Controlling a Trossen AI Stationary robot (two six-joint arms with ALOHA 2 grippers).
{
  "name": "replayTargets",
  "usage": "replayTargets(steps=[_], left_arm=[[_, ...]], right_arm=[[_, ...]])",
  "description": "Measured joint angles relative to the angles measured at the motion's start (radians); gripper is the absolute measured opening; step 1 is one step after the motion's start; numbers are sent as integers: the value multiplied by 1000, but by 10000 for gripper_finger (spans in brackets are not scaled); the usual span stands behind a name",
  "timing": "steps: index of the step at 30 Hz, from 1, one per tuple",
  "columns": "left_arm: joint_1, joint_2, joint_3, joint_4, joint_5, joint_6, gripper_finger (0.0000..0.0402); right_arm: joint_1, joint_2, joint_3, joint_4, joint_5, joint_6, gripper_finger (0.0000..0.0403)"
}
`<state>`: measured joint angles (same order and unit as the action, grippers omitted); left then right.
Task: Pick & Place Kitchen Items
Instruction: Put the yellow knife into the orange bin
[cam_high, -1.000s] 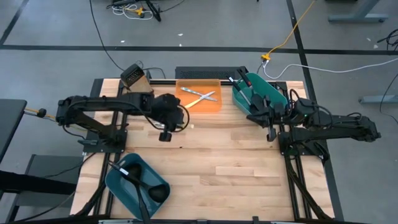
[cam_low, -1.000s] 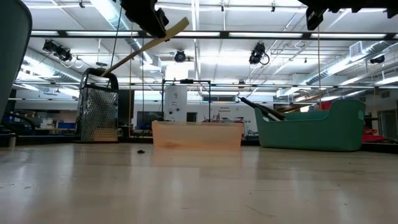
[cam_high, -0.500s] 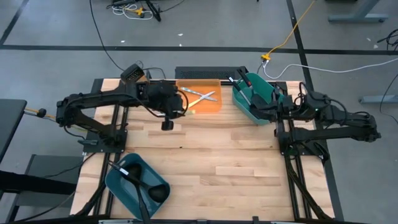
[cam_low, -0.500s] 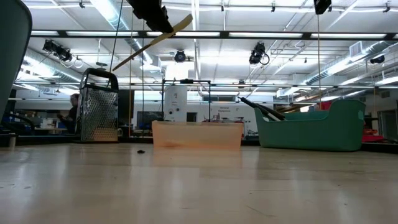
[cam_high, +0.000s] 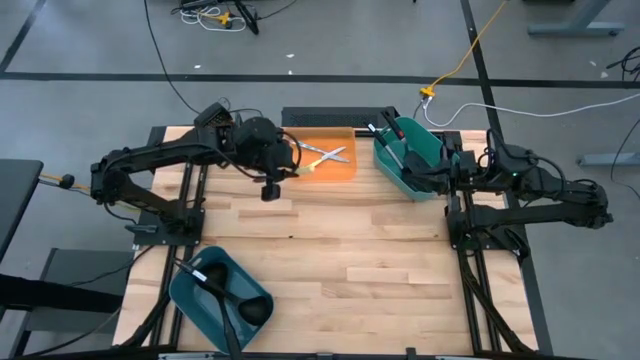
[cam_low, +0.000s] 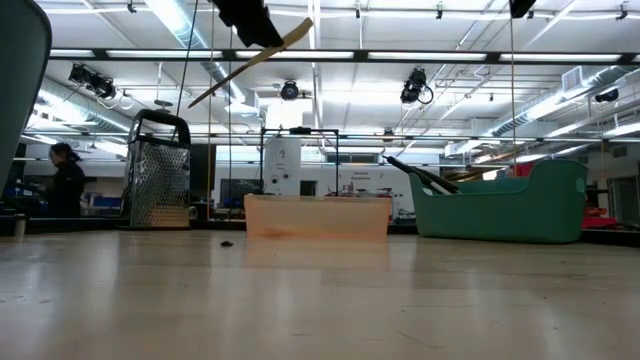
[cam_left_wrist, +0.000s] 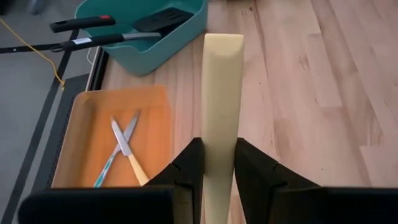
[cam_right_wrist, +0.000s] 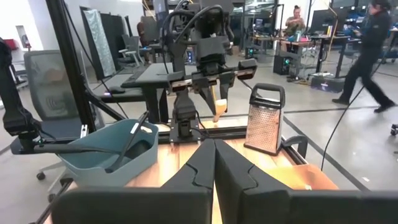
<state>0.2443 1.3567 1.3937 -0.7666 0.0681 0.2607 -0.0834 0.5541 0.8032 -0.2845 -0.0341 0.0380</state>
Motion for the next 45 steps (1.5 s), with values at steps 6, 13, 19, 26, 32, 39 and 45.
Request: replayTargets(steps=[6, 13, 19, 26, 32, 39, 45], left_arm=[[12, 0, 0, 15, -9, -43, 73], [80, 1, 0, 32, -69, -75, 73], [168, 1, 0, 32, -28, -79, 73], [255, 1, 0, 35, 23, -82, 73], [292, 1, 0, 51, 57, -87, 73], [301, 3, 0, 116, 59, -98, 73], [333, 3, 0, 182, 95, -138, 73]], right_arm=[[0, 0, 0, -10, 0, 3, 8], [0, 0, 0, -9, 0, 2, 8], [0, 0, 0, -9, 0, 6, 8], [0, 0, 0, -9, 0, 6, 8], [0, 0, 0, -10, -1, 6, 8], [0, 0, 0, -10, -1, 5, 8], [0, 0, 0, -10, 0, 5, 8]])
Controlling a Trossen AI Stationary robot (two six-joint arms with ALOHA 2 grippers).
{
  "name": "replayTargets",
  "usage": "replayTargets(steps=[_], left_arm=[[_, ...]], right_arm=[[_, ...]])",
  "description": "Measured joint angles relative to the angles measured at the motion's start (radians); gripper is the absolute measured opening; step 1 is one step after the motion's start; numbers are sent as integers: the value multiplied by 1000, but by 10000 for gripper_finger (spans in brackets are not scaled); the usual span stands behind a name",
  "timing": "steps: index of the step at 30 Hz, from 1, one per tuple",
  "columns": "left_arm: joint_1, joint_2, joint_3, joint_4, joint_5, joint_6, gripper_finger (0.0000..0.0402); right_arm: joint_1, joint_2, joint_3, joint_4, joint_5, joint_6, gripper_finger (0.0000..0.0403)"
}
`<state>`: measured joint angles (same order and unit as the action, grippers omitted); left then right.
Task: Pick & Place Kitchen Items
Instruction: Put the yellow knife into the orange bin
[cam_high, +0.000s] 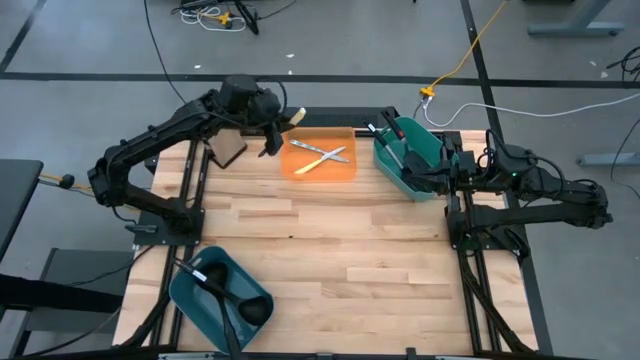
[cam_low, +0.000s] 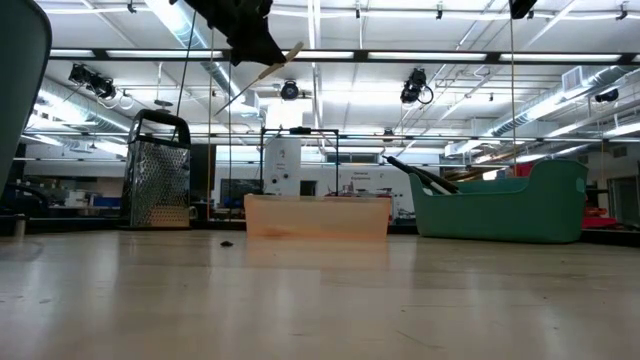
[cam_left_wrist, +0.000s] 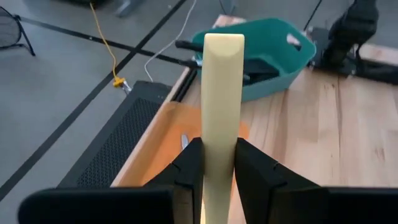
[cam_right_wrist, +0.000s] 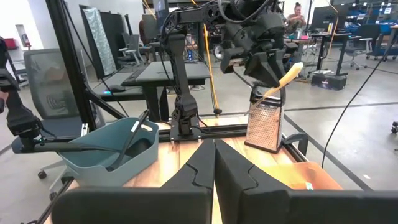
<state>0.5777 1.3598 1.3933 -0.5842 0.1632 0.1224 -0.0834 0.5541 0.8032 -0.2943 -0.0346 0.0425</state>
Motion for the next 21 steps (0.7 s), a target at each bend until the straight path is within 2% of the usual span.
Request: replayTargets(steps=[11, 21], left_arm=[[30, 2, 0, 56, 23, -28, 73], [35, 127, 0, 120, 67, -38, 73]], right_arm=[[0, 0, 0, 0, 0, 0, 8], [0, 0, 0, -10, 1, 0, 8]])
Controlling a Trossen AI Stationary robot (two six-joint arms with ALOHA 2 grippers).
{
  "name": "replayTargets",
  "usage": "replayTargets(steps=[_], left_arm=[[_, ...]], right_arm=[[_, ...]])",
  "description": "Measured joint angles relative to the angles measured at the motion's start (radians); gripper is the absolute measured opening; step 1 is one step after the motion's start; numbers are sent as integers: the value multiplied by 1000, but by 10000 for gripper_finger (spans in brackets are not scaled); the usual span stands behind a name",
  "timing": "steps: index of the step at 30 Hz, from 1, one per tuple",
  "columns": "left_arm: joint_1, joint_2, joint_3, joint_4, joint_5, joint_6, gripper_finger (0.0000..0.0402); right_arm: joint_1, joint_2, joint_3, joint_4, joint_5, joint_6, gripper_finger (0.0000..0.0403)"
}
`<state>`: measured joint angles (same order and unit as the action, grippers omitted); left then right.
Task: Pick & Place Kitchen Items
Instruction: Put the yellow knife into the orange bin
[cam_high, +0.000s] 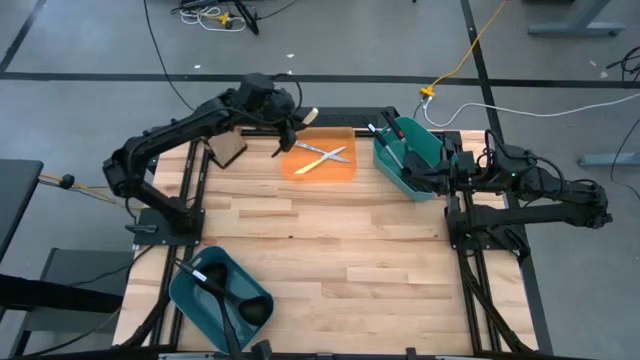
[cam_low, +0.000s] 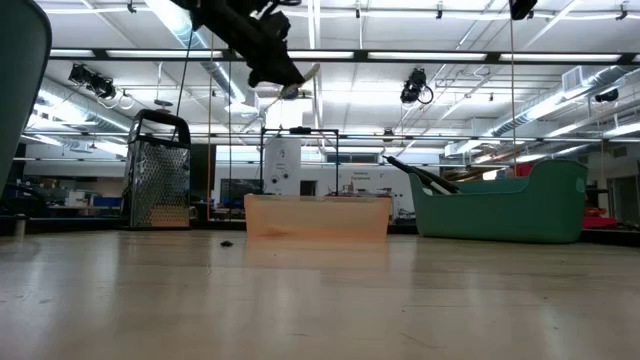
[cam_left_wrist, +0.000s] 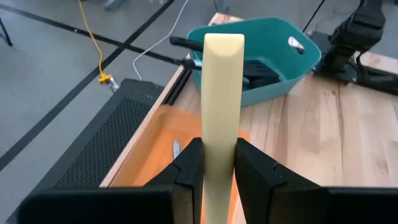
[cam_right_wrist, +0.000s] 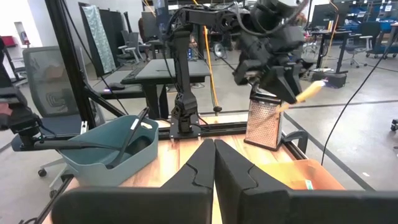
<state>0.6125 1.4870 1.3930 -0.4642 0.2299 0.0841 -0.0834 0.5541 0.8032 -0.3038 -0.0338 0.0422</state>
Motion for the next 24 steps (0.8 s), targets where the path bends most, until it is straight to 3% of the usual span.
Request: replayTargets(steps=[13, 24], left_arm=[[0, 133, 0, 151, 51, -45, 73], [0, 152, 0, 185, 62, -53, 73]], right_arm=[[0, 0, 0, -13, 0, -2, 8], [0, 0, 0, -14, 0, -2, 8]])
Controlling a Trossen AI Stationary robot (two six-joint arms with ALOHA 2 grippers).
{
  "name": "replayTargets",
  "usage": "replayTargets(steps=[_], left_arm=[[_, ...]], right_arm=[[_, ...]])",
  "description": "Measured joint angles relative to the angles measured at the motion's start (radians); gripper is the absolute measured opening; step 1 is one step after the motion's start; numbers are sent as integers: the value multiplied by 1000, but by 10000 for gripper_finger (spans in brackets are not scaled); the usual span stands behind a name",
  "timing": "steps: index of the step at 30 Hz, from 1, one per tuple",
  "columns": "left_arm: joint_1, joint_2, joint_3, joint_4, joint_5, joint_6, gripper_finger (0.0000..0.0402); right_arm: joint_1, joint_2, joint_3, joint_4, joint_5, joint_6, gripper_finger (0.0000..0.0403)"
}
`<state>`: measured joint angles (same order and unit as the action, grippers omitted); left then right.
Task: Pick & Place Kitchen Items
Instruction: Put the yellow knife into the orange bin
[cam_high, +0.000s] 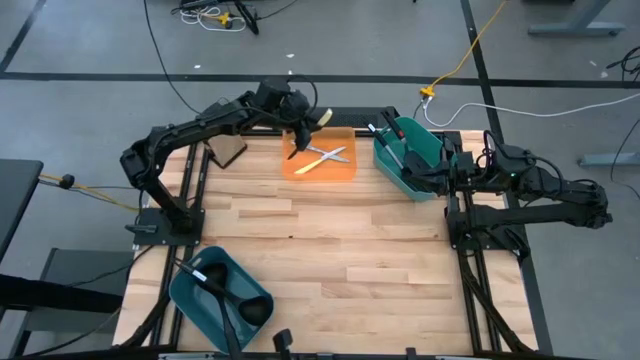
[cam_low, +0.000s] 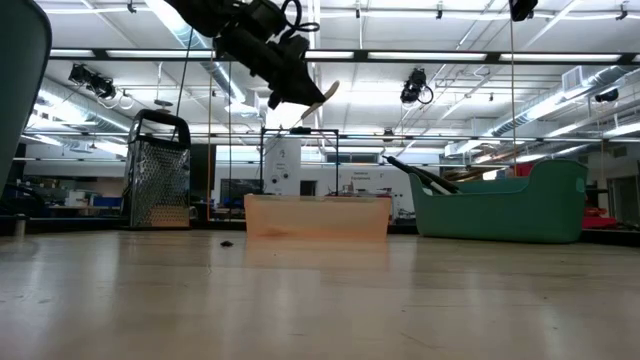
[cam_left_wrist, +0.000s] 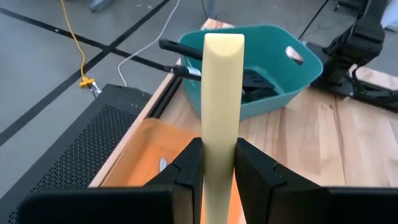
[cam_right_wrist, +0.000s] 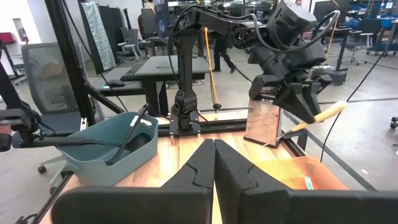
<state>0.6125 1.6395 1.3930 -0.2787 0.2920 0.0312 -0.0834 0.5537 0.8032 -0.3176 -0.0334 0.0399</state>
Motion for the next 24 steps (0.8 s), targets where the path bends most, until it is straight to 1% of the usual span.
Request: replayTargets(steps=[10, 17, 24], left_arm=[[-4, -1, -20, 69, -10, -33, 73], [-4, -1, -24, 55, -11, -27, 73], [-4, -1, -24, 54, -42, -28, 73]], right_arm=[[0, 0, 0, -1, 0, 5, 8], [0, 0, 0, -1, 0, 5, 8], [0, 0, 0, -2, 0, 5, 8]])
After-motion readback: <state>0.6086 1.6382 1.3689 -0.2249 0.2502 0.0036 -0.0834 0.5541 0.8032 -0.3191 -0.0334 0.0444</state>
